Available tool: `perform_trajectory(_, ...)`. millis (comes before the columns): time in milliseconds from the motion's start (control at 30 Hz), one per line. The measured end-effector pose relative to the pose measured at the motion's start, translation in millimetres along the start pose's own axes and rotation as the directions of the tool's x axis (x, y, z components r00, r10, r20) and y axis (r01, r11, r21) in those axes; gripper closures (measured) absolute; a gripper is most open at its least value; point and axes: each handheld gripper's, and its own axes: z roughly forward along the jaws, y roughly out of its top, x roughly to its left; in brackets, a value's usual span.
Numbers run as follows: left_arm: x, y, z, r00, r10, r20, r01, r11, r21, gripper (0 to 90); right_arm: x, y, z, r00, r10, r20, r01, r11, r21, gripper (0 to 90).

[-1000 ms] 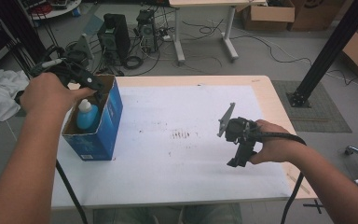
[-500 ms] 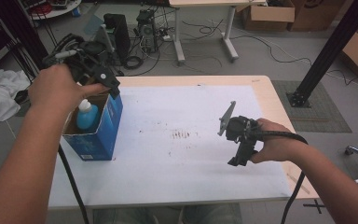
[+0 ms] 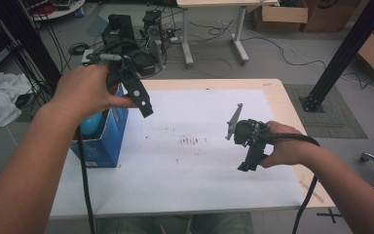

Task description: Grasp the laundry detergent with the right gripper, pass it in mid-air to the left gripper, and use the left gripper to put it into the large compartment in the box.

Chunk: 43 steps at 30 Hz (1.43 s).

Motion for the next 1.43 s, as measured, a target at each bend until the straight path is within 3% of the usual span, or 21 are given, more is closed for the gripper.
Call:
perform_trajectory(100, -8.0, 4.9, 7.3, 0.9947, 0.090, 0.049, -0.090, 0.9959, 0.005, 0.1, -0.9, 1.6, -1.9, 1.0000, -0.007, -0.001, 0.007, 1.000, 0.002, 1.4)
perform_trajectory(167, -9.5, 7.7, 12.2, 0.9858, 0.136, 0.099, -0.136, 0.9907, -0.006, 0.1, -0.7, 2.7, -2.1, 0.9999, -0.013, 0.000, 0.013, 1.000, 0.010, 1.4)
perform_trajectory(233, -11.1, 10.3, 18.8, 0.9725, 0.194, 0.129, -0.196, 0.9807, -0.002, 0.1, -0.4, 3.2, -2.8, 0.9998, -0.018, -0.002, 0.018, 1.000, 0.020, 1.4)
perform_trajectory(267, -11.1, 10.3, 18.8, 0.9725, 0.194, 0.129, -0.196, 0.9807, -0.002, 0.1, -0.4, 3.2, -2.8, 0.9998, -0.018, -0.002, 0.018, 1.000, 0.020, 1.4)
perform_trajectory(333, -13.6, 12.9, 29.2, 0.9504, 0.264, 0.165, -0.270, 0.9629, 0.014, 0.1, -1.7, 2.4, -4.5, 0.9997, -0.022, 0.002, 0.022, 1.000, 0.018, 1.4)
perform_trajectory(367, -13.6, 12.9, 29.2, 0.9504, 0.264, 0.165, -0.270, 0.9629, 0.014, 0.1, -1.7, 2.4, -4.5, 0.9997, -0.022, 0.002, 0.022, 1.000, 0.018, 1.4)
perform_trajectory(433, -15.0, 14.7, 38.3, 0.9378, 0.289, 0.192, -0.302, 0.9525, 0.039, 0.1, -4.1, 0.9, -5.1, 0.9997, -0.024, 0.001, 0.024, 1.000, 0.011, 1.3)
perform_trajectory(467, -15.0, 14.7, 38.3, 0.9378, 0.289, 0.192, -0.302, 0.9525, 0.039, 0.1, -4.9, 0.4, -5.3, 0.9998, -0.021, 0.000, 0.021, 1.000, 0.010, 1.4)
perform_trajectory(500, -14.7, 16.3, 40.9, 0.9312, 0.302, 0.204, -0.316, 0.9478, 0.040, 0.1, -6.3, 0.0, -5.6, 0.9998, -0.022, -0.002, 0.022, 1.000, 0.007, 1.4)
perform_trajectory(700, -14.2, 20.2, 46.7, 0.9206, 0.327, 0.214, -0.341, 0.9395, 0.033, 0.1, -12.6, 0.9, -4.5, 0.9999, -0.011, -0.004, 0.011, 1.000, 0.007, 1.3)
perform_trajectory(867, -14.7, 19.9, 49.7, 0.9180, 0.336, 0.211, -0.347, 0.9375, 0.019, 0.1, -11.8, 3.7, -0.5, 0.9998, -0.016, -0.009, 0.016, 1.000, 0.017, 1.3)
perform_trajectory(900, -14.3, 19.7, 50.8, 0.9151, 0.345, 0.208, -0.356, 0.9344, 0.014, 0.1, -11.5, 4.7, 0.5, 0.9998, -0.017, -0.011, 0.017, 1.000, 0.019, 1.3)
perform_trajectory(1433, -17.5, 22.0, 51.7, 0.9071, 0.362, 0.216, -0.372, 0.9281, 0.009, 0.1, -9.8, 6.8, -1.7, 0.9999, -0.015, -0.006, 0.015, 1.000, 0.027, 1.4)
